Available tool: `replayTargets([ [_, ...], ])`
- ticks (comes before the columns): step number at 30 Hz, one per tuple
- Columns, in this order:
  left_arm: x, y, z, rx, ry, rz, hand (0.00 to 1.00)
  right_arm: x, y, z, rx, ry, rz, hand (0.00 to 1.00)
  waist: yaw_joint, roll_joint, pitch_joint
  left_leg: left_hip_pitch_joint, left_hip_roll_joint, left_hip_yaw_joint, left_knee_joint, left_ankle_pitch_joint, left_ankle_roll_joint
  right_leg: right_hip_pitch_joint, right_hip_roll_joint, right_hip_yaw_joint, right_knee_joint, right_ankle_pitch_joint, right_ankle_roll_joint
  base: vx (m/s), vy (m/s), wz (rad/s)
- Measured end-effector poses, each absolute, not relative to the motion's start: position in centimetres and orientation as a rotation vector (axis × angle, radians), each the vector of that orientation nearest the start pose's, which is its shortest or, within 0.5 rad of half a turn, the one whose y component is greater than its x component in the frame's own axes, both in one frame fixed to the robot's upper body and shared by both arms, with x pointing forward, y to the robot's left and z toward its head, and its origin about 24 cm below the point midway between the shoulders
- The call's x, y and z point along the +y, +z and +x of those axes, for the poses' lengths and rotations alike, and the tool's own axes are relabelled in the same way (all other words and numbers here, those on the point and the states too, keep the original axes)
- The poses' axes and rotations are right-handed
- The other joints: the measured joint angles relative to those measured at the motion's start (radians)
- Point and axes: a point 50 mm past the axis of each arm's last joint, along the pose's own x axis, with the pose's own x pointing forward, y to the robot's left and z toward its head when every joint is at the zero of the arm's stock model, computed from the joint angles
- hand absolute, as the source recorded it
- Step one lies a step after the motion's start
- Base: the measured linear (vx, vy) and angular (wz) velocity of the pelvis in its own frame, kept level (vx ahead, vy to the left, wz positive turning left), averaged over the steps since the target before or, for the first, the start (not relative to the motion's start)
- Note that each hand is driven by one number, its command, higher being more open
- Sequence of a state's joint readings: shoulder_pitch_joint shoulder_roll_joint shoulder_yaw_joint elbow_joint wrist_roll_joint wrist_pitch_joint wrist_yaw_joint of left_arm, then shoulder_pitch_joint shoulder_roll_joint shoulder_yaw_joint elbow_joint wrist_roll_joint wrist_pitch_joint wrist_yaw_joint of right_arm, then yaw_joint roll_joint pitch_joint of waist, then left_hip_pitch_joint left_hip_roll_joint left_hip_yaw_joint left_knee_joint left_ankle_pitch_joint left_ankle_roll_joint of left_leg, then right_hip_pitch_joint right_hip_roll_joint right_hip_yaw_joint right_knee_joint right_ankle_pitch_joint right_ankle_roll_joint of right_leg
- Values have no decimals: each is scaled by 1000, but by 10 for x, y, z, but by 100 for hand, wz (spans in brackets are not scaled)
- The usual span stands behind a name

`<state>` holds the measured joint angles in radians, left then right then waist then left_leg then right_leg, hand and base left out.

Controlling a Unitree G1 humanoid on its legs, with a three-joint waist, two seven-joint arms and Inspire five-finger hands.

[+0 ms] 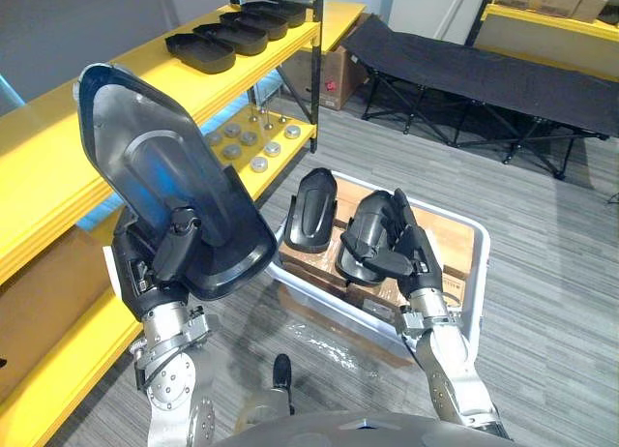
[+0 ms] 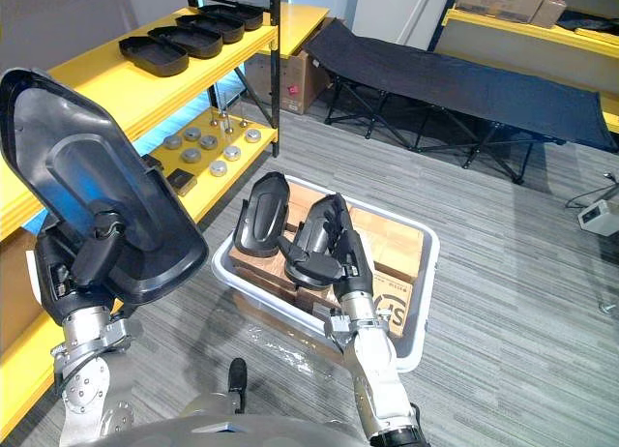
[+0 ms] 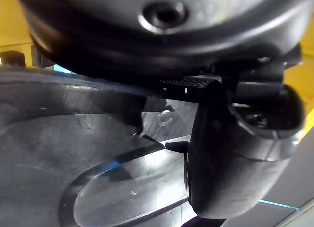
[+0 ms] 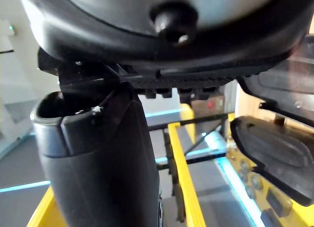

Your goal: Walk over and take three plastic housings, then place them on the shelf

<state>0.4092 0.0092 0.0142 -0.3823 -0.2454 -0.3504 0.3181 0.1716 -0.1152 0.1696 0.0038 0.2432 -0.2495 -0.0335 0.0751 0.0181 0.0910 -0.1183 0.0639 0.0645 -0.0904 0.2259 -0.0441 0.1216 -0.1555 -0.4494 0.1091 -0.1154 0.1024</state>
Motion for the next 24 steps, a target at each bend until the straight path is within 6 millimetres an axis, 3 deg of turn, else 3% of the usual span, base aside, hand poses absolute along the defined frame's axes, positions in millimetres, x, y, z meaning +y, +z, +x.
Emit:
replayTargets([
  [5, 196, 80, 165, -339, 435, -258, 0, -144, 28, 220, -68, 72, 260, 100, 3, 0, 0, -3, -1, -30, 0, 7, -3, 2, 1, -23, 30, -17, 1, -19, -38, 17],
  [11, 197, 103, 161, -452, 432, -253, 0, -118, 59, 240, -205, 228, 271, 100, 6, 0, 0, 2, 4, -43, 0, 10, -8, 3, 3, -34, 52, -39, -6, -43, -33, 6],
  [15, 208, 114, 157, -513, 508, -147, 0, -94, 77, 248, -266, 363, 279, 100, 42, 4, -3, 0, -1, -64, 0, 12, -10, 15, 4, -55, 54, -43, -6, -13, -32, 13],
  [19, 217, 112, 152, -501, 552, -156, 0, -84, 76, 247, -257, 402, 276, 100, 68, 2, -5, -15, -20, -136, 1, 22, -15, 42, 3, -134, 74, -63, 2, 5, -54, 53],
  [20, 217, 111, 152, -496, 550, -163, 0, -84, 75, 247, -252, 401, 269, 100, 70, 3, -4, -18, -23, -136, 0, 16, -7, 49, 2, -151, 81, -68, 1, -22, -71, 107],
  [22, 217, 107, 154, -485, 492, -207, 0, -88, 74, 247, -244, 373, 241, 100, 59, -7, -6, -29, -22, -29, 9, -40, 71, 93, -1, -244, 63, -65, 10, -24, -51, 146],
  [23, 212, 106, 162, -486, 422, -219, 0, -100, 75, 250, -252, 320, 210, 100, 40, -20, 6, -55, -22, 79, 50, -96, 127, 123, -11, -302, 47, -59, 14, -21, -22, 191],
  [24, 207, 105, 167, -484, 375, -222, 0, -109, 75, 251, -253, 282, 186, 100, 36, -16, 11, -69, -10, 140, 74, -107, 129, 138, -17, -320, 49, -63, 13, -35, 7, 198],
])
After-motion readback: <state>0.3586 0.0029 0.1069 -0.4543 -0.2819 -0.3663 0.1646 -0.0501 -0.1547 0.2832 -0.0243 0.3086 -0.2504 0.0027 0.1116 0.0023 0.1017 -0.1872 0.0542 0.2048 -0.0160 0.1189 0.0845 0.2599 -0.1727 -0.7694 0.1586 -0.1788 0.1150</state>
